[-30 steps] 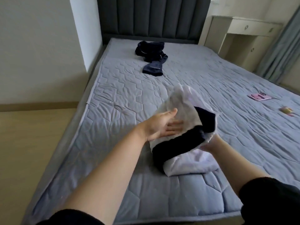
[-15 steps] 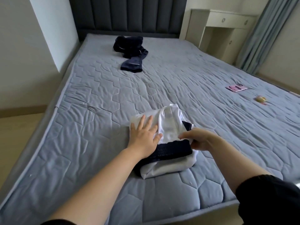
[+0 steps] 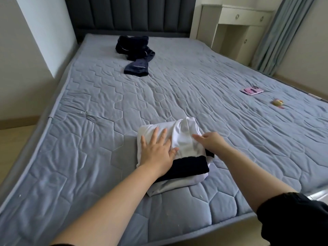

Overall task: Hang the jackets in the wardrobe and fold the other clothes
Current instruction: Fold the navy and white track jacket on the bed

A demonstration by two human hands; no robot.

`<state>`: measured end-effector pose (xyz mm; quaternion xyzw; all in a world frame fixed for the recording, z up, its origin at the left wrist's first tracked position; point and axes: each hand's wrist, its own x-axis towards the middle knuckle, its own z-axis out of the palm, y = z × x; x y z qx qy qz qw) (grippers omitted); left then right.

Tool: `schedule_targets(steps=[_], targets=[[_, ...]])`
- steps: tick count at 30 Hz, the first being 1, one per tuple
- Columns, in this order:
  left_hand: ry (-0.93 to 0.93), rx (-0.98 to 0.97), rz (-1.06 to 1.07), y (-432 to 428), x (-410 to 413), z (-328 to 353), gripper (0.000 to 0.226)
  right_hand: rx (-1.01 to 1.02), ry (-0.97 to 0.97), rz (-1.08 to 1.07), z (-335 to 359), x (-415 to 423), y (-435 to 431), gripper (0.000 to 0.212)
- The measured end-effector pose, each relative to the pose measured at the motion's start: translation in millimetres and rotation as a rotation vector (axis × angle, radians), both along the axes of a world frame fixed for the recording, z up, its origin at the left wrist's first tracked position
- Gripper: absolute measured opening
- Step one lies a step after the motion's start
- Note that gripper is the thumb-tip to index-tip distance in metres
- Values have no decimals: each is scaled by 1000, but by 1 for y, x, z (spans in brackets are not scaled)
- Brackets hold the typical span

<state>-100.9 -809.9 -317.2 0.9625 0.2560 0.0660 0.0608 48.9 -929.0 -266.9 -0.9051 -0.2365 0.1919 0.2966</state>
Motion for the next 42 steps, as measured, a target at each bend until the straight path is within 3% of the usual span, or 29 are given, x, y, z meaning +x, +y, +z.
schedule_targets(steps=[2, 5, 7, 11, 16, 21, 23, 25, 28, 30, 32, 34, 37, 40, 42], targets=[[-2, 7, 5, 0, 0, -1, 59, 37, 45, -28, -8, 0, 2, 33], [18, 4, 18, -2, -1, -3, 62, 198, 174, -324, -15, 7, 0, 27], [35, 1, 20, -3, -2, -5, 64, 162, 228, -418, -21, 5, -2, 29], [42, 4, 22, -4, -4, -8, 65, -20, 147, -328, -32, -2, 0, 35], [31, -28, 43, 0, -6, -4, 66, 203, 162, -338, -24, -7, 9, 39], [1, -46, 73, 0, -5, 1, 66, 435, 564, -417, -21, -17, 8, 31], [1, -52, 77, 1, -5, 2, 67, 479, 626, -397, -18, -18, 7, 29], [-9, -62, 85, 4, -5, 4, 66, 451, 606, -325, -11, -16, 10, 26], [-29, -85, 95, 7, -6, 5, 66, 421, 717, -132, 4, -12, 9, 53], [-28, -65, 89, 9, -6, 8, 64, 300, 756, 9, 10, -12, 5, 57], [-73, -24, 82, 10, -6, 12, 60, 239, 745, 79, 10, -10, -1, 45], [-218, 11, 82, 12, -7, 17, 58, 300, 872, 102, 8, -9, -6, 31], [-380, -13, 38, 16, -7, 21, 58, 372, 1087, 89, -5, -7, -12, 26], [-187, 45, -68, 19, -8, 13, 56, 220, 1072, -16, -21, -3, -18, 20], [-28, 53, -69, 20, -11, 4, 62, 73, 928, -41, -21, 1, -17, 18]])
